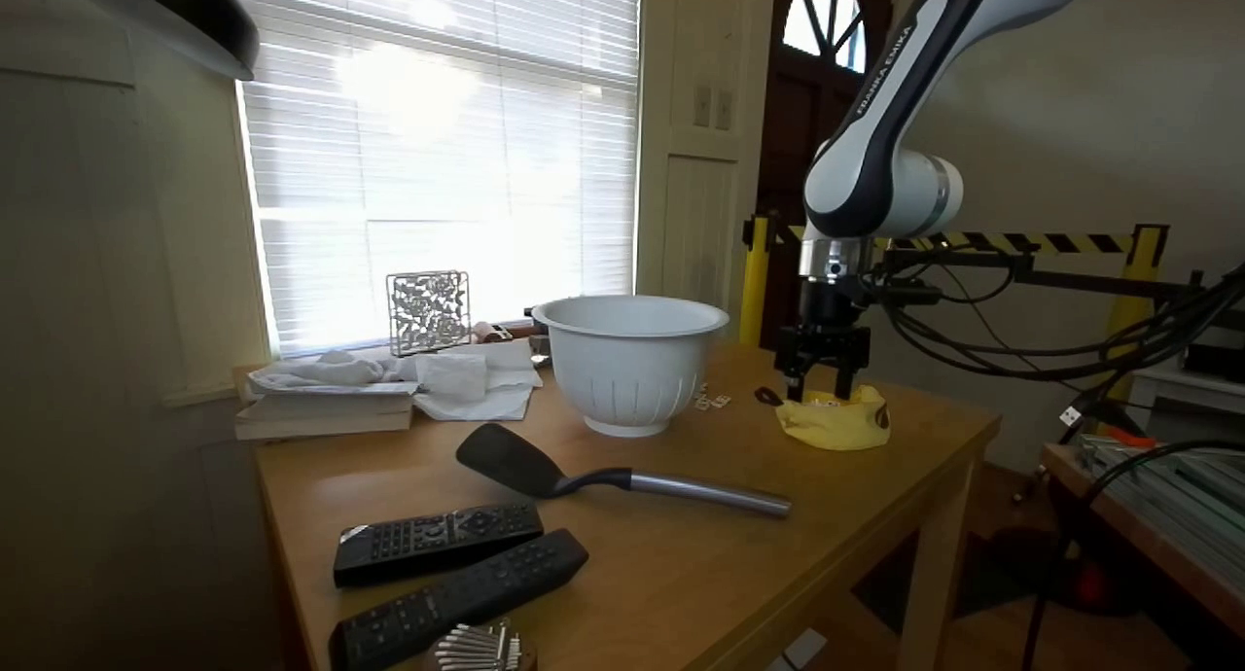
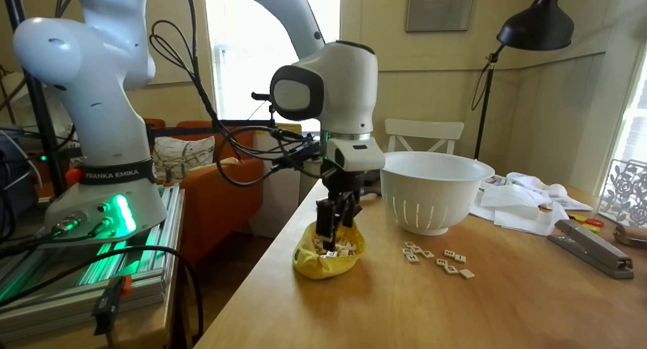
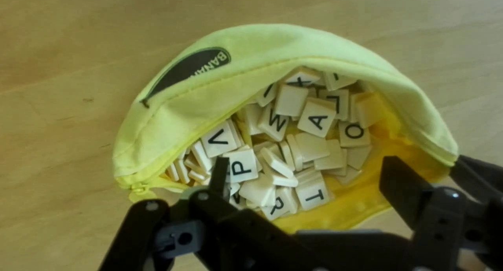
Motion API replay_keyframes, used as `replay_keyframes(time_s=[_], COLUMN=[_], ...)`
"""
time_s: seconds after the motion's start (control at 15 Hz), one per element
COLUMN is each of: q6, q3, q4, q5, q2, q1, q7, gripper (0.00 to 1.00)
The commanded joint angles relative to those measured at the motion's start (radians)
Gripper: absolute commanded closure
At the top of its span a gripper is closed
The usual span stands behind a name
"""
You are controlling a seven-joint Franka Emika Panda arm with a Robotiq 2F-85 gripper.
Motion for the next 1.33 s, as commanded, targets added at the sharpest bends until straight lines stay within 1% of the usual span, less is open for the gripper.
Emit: replay_keyframes(time_s=[0.0, 0.07, 0.13, 0.2, 0.27, 0.33, 0.4, 0.47, 0.53, 0.6, 0.67, 0.73, 0.87, 0.93, 1.07, 1.13, 1.2, 1.27], q6=[0.042, 0.05, 0.054, 0.055, 0.06, 0.061, 0.061, 0.063, 0.06, 0.058, 0.056, 0.055, 0.05, 0.05, 0.047, 0.048, 0.047, 0.046], q3=[0.031, 0.036, 0.037, 0.038, 0.038, 0.038, 0.038, 0.037, 0.037, 0.037, 0.038, 0.039, 0.041, 0.043, 0.045, 0.045, 0.044, 0.043], q4=[0.025, 0.028, 0.03, 0.033, 0.034, 0.034, 0.034, 0.035, 0.034, 0.034, 0.032, 0.029, 0.023, 0.02, 0.013, 0.01, 0.006, 0.004], q5=[0.032, 0.033, 0.029, 0.024, 0.02, 0.019, 0.017, 0.013, 0.013, 0.012, 0.011, 0.011, 0.009, 0.007, 0.0, -0.005, -0.01, -0.014], q2=[0.039, 0.047, 0.054, 0.062, 0.069, 0.071, 0.078, 0.081, 0.081, 0.083, 0.081, 0.077, 0.07, 0.066, 0.062, 0.061, 0.06, 0.058], q1=[-0.04, -0.048, -0.054, -0.058, -0.061, -0.066, -0.067, -0.068, -0.069, -0.07, -0.07, -0.069, -0.066, -0.064, -0.058, -0.055, -0.052, -0.051], q7=[-0.057, -0.062, -0.064, -0.064, -0.064, -0.068, -0.068, -0.069, -0.069, -0.069, -0.07, -0.071, -0.074, -0.074, -0.075, -0.076, -0.077, -0.08], gripper=[0.18, 0.22, 0.23, 0.28, 0.29, 0.28, 0.31, 0.31, 0.36, 0.37, 0.46, 0.59, 0.71, 0.8, 0.94, 0.99, 1.0, 0.97])
